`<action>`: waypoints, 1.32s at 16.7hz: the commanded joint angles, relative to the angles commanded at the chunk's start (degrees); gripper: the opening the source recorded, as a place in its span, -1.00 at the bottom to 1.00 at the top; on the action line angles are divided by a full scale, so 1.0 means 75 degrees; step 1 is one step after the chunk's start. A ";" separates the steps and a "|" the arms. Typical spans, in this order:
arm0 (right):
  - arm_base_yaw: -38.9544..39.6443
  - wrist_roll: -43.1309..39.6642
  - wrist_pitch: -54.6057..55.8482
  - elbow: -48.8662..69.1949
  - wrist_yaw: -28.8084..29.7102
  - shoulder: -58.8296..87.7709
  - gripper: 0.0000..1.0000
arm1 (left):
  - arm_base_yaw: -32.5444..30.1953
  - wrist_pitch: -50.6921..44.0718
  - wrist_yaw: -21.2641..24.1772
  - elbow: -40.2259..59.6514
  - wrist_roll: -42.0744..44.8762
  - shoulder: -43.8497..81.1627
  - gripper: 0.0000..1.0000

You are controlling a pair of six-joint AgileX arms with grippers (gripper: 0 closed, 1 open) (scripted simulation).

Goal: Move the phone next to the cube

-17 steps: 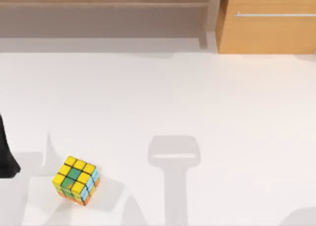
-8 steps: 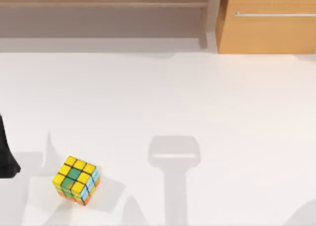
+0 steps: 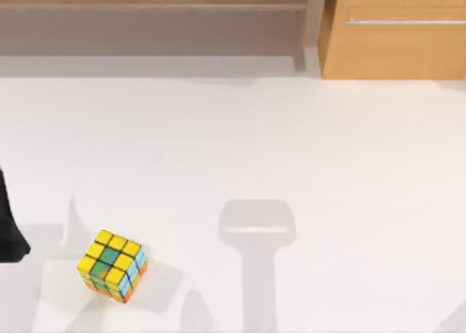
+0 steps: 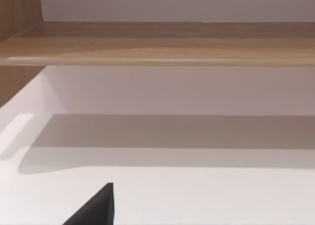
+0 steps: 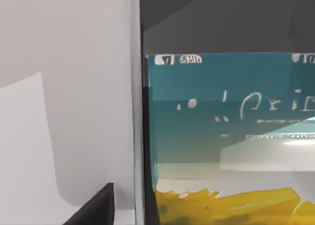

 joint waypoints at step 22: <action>0.0000 0.0000 0.0000 0.0000 0.0000 0.0000 -1.00 | 0.0000 0.0000 0.0000 0.0000 0.0000 0.0000 1.00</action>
